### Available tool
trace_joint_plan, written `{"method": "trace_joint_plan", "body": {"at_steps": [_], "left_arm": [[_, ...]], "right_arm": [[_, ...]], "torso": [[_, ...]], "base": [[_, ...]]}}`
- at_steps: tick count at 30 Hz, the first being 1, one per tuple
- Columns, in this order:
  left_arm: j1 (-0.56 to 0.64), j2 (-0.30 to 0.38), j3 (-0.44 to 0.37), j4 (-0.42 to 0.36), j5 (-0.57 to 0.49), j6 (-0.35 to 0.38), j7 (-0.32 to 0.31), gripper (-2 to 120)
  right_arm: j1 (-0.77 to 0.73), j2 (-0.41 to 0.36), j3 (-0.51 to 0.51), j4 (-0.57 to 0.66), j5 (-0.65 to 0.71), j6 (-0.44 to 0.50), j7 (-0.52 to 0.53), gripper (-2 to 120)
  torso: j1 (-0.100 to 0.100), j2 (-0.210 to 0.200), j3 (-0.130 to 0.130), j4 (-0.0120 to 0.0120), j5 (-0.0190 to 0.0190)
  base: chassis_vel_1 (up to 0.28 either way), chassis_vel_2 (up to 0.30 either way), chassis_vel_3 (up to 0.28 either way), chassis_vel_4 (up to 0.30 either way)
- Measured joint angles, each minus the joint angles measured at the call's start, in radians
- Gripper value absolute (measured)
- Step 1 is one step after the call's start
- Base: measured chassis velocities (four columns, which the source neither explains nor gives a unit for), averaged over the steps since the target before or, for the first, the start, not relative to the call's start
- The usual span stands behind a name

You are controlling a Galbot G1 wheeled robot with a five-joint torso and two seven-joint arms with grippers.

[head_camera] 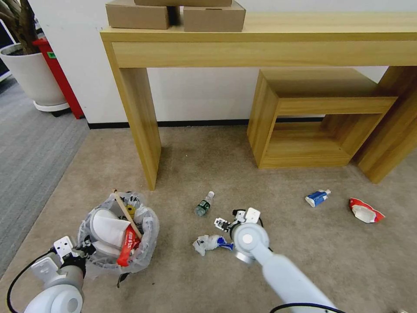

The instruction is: Pick up the trash bin and place the garbage on the floor into it.

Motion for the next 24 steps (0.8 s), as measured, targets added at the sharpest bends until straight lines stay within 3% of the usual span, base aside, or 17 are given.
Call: {"method": "trace_joint_plan", "body": {"at_steps": [2, 5, 6, 9, 11, 13, 14, 17, 18, 20, 24], "left_arm": [[-0.002, 0.0, -0.001, 0.003, 0.0, 0.0, -0.001, 0], [-0.006, -0.004, -0.003, 0.004, -0.001, 0.0, -0.001, 0], [-0.006, -0.004, -0.003, 0.004, -0.001, 0.0, -0.001, 0], [-0.007, -0.012, -0.003, 0.004, 0.0, -0.002, -0.002, 0], [-0.007, -0.013, -0.003, 0.004, 0.0, -0.002, -0.002, 0], [-0.007, -0.018, -0.006, 0.001, 0.0, -0.004, -0.002, 0], [-0.007, -0.018, -0.006, 0.001, 0.0, -0.004, -0.002, 0], [-0.006, -0.028, -0.008, 0.001, 0.006, -0.008, -0.002, 0], [-0.006, -0.028, -0.008, 0.001, 0.006, -0.008, -0.002, 0], [-0.005, -0.033, -0.009, 0.001, 0.011, -0.013, 0.0, 0], [-0.002, -0.036, -0.012, 0.005, 0.015, -0.018, 0.002, 0]], "right_arm": [[-0.001, -0.007, -0.012, -0.01, -0.026, -0.003, -0.02, 100], [0.004, -0.106, -0.08, -0.015, -0.177, 0.01, -0.153, 100], [0.004, -0.106, -0.08, -0.015, -0.177, 0.01, -0.153, 100], [0.013, -0.269, -0.175, -0.018, -0.389, 0.075, -0.361, 94], [0.017, -0.299, -0.201, -0.018, -0.423, 0.091, -0.402, 93], [0.041, -0.372, -0.278, -0.034, -0.558, 0.187, -0.537, 93], [0.041, -0.372, -0.278, -0.034, -0.558, 0.187, -0.537, 93], [0.095, -0.434, -0.384, -0.083, -0.74, 0.337, -0.722, 93], [0.095, -0.434, -0.384, -0.083, -0.74, 0.337, -0.722, 93], [0.12, -0.433, -0.425, -0.152, -0.84, 0.451, -0.793, 91], [0.128, -0.432, -0.469, -0.194, -0.907, 0.501, -0.834, 89]], "torso": [[0.0, 0.0, 0.0, 0.0, 0.0001], [0.0, 0.0, 0.0, 0.0002, 0.0006], [0.0, 0.0, 0.0, 0.0002, 0.0006], [0.0, 0.0, 0.0, -0.0004, -0.0001], [0.0, 0.0, 0.0, -0.0006, 0.0003], [0.0, 0.0, 0.0, -0.0005, 0.0003], [0.0, 0.0, 0.0, -0.0005, 0.0003], [0.0, 0.0, 0.0, 0.0, 0.0003], [0.0, 0.0, 0.0, 0.0, 0.0003], [0.0, 0.0, 0.0, 0.0, 0.0004], [0.0, 0.0, 0.0, 0.0001, 0.0004]], "base": [[0.0, 0.0, 0.0, 0.0], [0.0, 0.0, 0.0, 0.0], [0.0, 0.0, 0.0, 0.0], [0.0, 0.0, 0.0, 0.0], [0.0, 0.0, 0.0, 0.0], [0.0, 0.0, 0.0, 0.0], [0.0, 0.0, 0.0, 0.0], [0.0, 0.0, 0.0, 0.0], [0.0, 0.0, 0.0, 0.0], [0.0, 0.0, 0.0, 0.0], [0.0, 0.0, 0.0, 0.0]]}}
